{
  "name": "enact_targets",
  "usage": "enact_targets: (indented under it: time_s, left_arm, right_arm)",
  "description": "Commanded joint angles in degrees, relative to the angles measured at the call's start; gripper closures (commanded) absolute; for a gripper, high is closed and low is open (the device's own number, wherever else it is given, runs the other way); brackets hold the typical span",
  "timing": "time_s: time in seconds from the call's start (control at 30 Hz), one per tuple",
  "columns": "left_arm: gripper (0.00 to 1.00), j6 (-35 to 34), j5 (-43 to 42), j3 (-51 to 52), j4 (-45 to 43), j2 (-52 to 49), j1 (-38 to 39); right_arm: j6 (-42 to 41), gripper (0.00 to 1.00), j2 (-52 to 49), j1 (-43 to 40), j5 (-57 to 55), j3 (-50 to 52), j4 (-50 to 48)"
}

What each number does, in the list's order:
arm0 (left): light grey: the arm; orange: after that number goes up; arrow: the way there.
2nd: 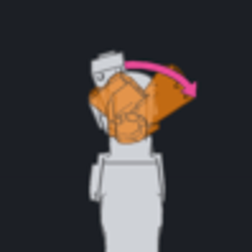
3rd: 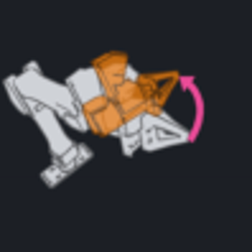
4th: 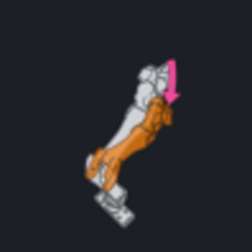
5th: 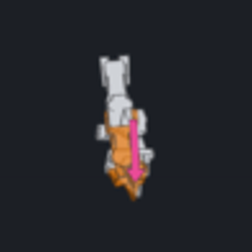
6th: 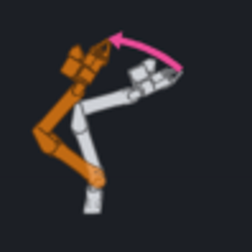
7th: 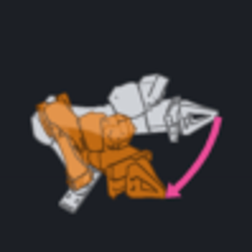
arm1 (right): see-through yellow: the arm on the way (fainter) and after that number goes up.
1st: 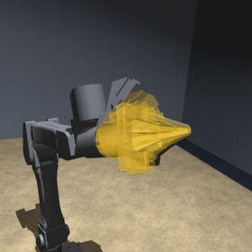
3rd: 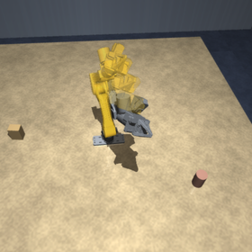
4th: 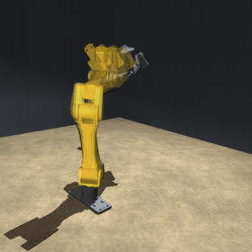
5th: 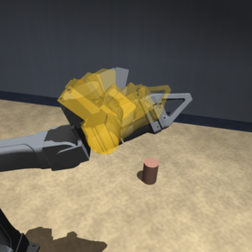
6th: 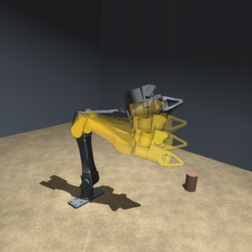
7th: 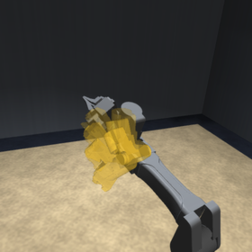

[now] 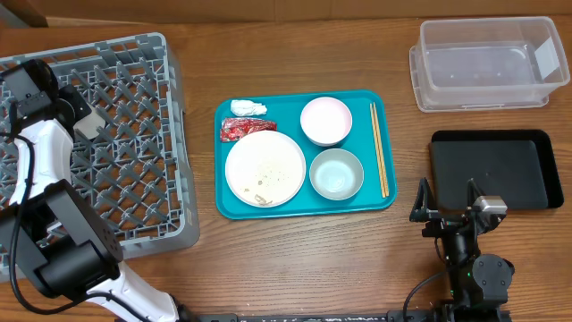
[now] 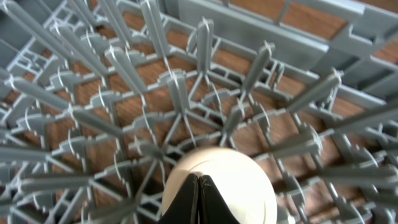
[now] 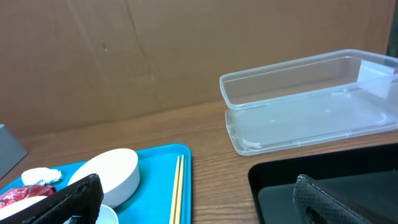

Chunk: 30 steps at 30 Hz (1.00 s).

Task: Sort waste into correct bins and load items into the dishwasher

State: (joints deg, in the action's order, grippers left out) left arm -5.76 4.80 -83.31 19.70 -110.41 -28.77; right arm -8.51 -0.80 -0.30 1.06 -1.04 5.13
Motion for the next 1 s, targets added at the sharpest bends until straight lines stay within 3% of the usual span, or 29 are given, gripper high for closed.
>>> enact_targets:
  time_s: [0.0, 0.1, 0.13, 0.17, 0.37, 0.6, 0.67, 0.7, 0.87, 0.97]
  left_arm:
    - [0.96, -0.3, -0.6, 0.6, 2.6, 3.2, 0.3]
    - [0.93, -0.7, -3.8, 0.6, 4.1, 7.8, 0.3]
    - [0.9, -0.7, -5.5, 0.6, 4.4, 9.6, 0.3]
    - [0.81, -0.7, -6.8, 0.6, 4.5, 11.1, 0.3]
    - [0.69, -4.5, -13.9, 0.6, 8.0, 20.4, 0.3]
    - [0.6, -7.1, -31.5, 0.7, 28.3, 25.5, 2.6]
    - [0.27, -7.1, -34.7, 0.7, 34.2, 25.0, 4.1]
    - [0.2, -7.1, -35.4, 0.7, 36.8, 24.6, 4.9]
    - [0.13, -5.8, -35.8, 0.7, 42.6, 22.8, 10.8]
    - [0.1, -7.6, -28.2, 0.7, 42.7, 22.7, 15.1]
  right_arm:
    - [0.4, 0.0, 0.6, 0.3, -0.4, 0.6, -0.3]
    - [0.4, 0.0, 0.6, 0.3, -0.4, 0.6, -0.3]
    - [0.4, 0.0, 0.6, 0.3, -0.4, 0.6, -0.3]
    - [0.4, 0.0, 0.6, 0.3, -0.4, 0.6, -0.3]
    - [0.4, 0.0, 0.6, 0.3, -0.4, 0.6, -0.3]
    - [0.4, 0.0, 0.6, 0.3, -0.4, 0.6, -0.3]
    - [0.4, 0.0, 0.6, 0.3, -0.4, 0.6, -0.3]
    - [0.4, 0.0, 0.6, 0.3, -0.4, 0.6, -0.3]
    - [0.4, 0.0, 0.6, 0.3, -0.4, 0.6, -0.3]
    - [0.4, 0.0, 0.6, 0.3, -0.4, 0.6, -0.3]
